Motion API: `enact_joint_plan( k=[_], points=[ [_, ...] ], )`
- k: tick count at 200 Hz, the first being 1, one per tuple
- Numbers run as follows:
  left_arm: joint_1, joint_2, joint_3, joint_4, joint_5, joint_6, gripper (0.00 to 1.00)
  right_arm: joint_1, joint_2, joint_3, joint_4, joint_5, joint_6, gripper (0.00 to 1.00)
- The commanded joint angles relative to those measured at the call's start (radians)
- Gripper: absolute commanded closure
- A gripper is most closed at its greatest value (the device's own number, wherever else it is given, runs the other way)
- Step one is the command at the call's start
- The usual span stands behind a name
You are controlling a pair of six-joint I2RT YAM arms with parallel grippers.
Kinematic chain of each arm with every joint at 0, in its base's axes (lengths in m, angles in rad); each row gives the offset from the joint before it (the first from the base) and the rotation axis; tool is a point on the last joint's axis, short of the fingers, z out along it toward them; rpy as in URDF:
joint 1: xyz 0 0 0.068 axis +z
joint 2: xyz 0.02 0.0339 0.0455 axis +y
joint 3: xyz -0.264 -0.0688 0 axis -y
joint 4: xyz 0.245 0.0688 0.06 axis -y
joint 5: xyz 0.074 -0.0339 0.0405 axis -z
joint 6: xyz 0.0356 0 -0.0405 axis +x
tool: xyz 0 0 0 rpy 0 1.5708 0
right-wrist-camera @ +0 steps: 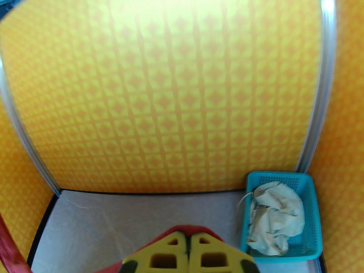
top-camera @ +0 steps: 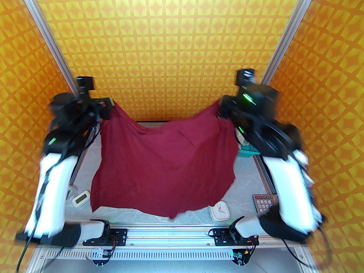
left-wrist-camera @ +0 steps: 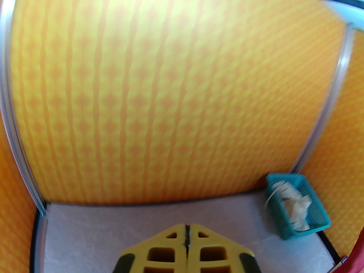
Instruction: Fold and stack the mixed laundry pile
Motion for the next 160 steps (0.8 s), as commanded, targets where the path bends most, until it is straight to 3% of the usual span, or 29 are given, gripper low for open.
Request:
enact_joint_plan(
  k=[1,30,57,77,90,121,160],
  points=[
    [0.061,0.092,0.141,0.142,-0.023,-0.011,1.0,-0.082,0.12,0.145,0.119,-0.214,0.066,1.0],
    [0.149,0.303,0.425,0.201,-0.018,-0.065,1.0,-0.214,0.327,0.418,0.234,-0.351,0.161,1.0],
    [0.165,0.395,0.682,0.187,0.008,-0.06,1.0,-0.316,0.318,0.415,0.401,-0.483,0.303,1.0],
    [0.166,0.364,0.694,0.172,0.023,-0.037,1.0,-0.328,0.246,0.34,0.411,-0.501,0.296,1.0],
    [0.166,0.303,0.598,0.174,0.028,-0.027,1.0,-0.328,0.189,0.241,0.423,-0.529,0.306,1.0],
    [0.166,0.078,0.127,0.266,0.034,-0.009,1.0,-0.326,0.057,-0.019,0.4,-0.647,0.354,1.0],
    [0.166,-0.243,-0.545,0.374,0.035,-0.042,1.0,-0.304,-0.308,-0.74,0.534,-0.665,0.381,1.0]
  ],
)
